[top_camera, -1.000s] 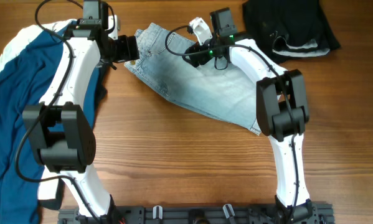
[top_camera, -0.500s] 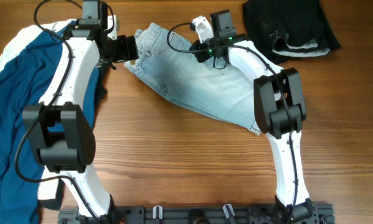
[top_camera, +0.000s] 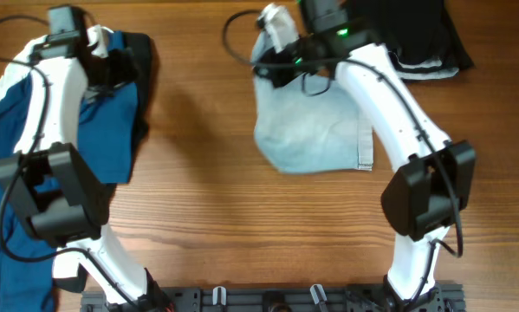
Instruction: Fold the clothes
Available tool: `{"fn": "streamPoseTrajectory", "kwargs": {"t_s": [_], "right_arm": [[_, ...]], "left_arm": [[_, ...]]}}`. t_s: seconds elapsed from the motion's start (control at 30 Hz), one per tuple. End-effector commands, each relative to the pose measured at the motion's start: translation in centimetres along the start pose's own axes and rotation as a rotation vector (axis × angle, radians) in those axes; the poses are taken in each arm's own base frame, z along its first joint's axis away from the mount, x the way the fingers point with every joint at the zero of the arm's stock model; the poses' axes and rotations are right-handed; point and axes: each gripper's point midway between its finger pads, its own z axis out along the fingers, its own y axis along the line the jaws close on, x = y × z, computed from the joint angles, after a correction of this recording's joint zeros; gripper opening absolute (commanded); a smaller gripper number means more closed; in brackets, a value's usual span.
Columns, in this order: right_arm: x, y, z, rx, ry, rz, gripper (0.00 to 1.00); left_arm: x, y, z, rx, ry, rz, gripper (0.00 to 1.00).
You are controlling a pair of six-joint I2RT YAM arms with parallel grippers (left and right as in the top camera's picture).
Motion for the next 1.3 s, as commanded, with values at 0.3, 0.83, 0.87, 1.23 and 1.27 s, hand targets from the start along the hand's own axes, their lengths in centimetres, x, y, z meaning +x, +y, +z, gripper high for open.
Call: {"fn": "streamPoseTrajectory", "kwargs": {"t_s": [0.3,0.83,0.87,1.23,1.27], "right_arm": [[0.0,6.4,2.1,-0.121,0.03,-0.064,0.55],[-3.0,-8.0,-3.4,0.182,-0.168,0.079,0.99],[-3.1,-8.2,-3.2,0.182,-0.17,0.081,0.99],[-2.3,-11.4,-0.3,0.24,-0.155,0.11,0.99],[-1.7,-12.0,0.9,0.232,-0.138,0.119,0.99]], "left_arm": [[0.2,0.6,-1.9,0.089,0.021,-0.093,0.91],[1.3,-6.8,-1.1,0.159,0.013,0.047,1.0],[1.0,-7.1,-1.1,0.166,-0.002,0.054,1.0],[-1.6,-10.6,-1.2,0.239,-0.137,0.128,1.0],[-1.6,-11.8,-1.1,0.255,-0.148,0.151,1.0]]}}
